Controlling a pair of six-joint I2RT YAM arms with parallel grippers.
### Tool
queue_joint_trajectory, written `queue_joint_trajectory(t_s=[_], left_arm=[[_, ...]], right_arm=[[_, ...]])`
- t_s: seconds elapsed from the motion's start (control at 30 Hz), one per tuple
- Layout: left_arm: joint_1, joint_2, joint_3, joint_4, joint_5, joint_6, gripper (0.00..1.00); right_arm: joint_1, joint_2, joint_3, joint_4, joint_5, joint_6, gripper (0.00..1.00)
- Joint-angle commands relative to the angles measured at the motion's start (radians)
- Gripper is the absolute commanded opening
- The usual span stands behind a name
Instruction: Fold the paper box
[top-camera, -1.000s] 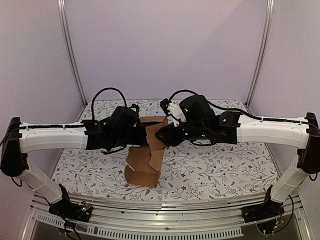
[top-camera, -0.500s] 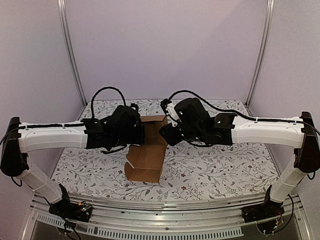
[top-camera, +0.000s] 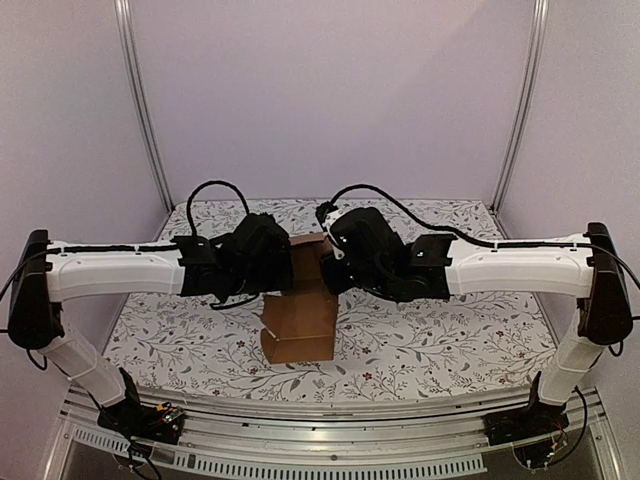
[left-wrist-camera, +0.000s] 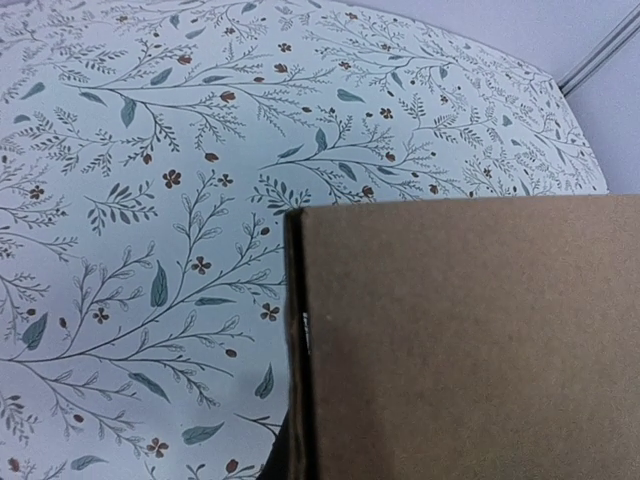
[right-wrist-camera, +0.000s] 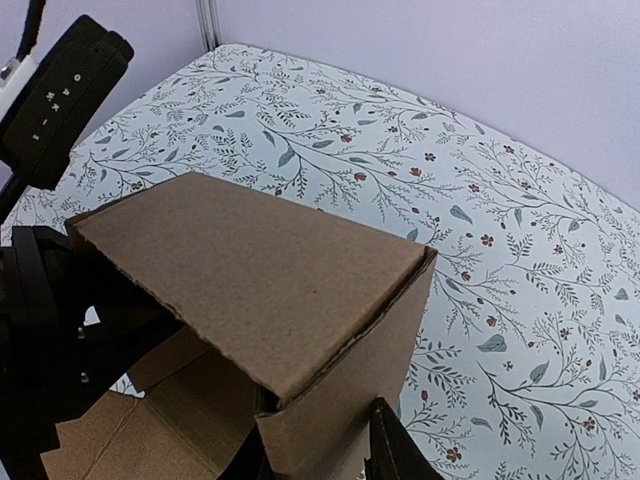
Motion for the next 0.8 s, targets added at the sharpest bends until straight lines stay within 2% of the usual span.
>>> queue_joint_trajectory(t_s=[0.0, 0.23, 0.37, 0.5, 0.6, 0.63, 0.7, 0.77], left_arm=[[-0.066, 0.011, 0.039, 0.032, 0.061, -0.065, 0.00], [-0.080, 0.009, 0.034, 0.031, 0.028, -0.112, 0.00], [-0.086, 0.005, 0.032, 0.032, 0.021, -0.137, 0.00], [-0.090, 0.014, 0.041, 0.031, 0.021, -0.148, 0.00], [-0.089, 0.023, 0.053, 0.028, 0.026, -0.150, 0.00], [-0.089, 0.025, 0.056, 0.028, 0.030, -0.151, 0.03], [-0.090, 0.025, 0.058, 0.034, 0.039, -0.149, 0.19], [-0.093, 0.024, 0.057, 0.038, 0.048, -0.136, 0.31]], right_arm=[[0.012, 0.053, 0.029, 0.056, 0.095, 0.032, 0.27], [0.016, 0.101, 0.042, 0.080, 0.144, 0.053, 0.26], [0.018, 0.122, 0.045, 0.088, 0.162, 0.055, 0.17], [0.018, 0.139, 0.055, 0.089, 0.156, 0.064, 0.01], [0.024, 0.147, 0.064, 0.088, 0.164, 0.064, 0.00], [0.024, 0.149, 0.065, 0.087, 0.168, 0.063, 0.00], [0.024, 0.153, 0.067, 0.086, 0.181, 0.063, 0.00], [0.025, 0.157, 0.069, 0.084, 0.202, 0.057, 0.00]])
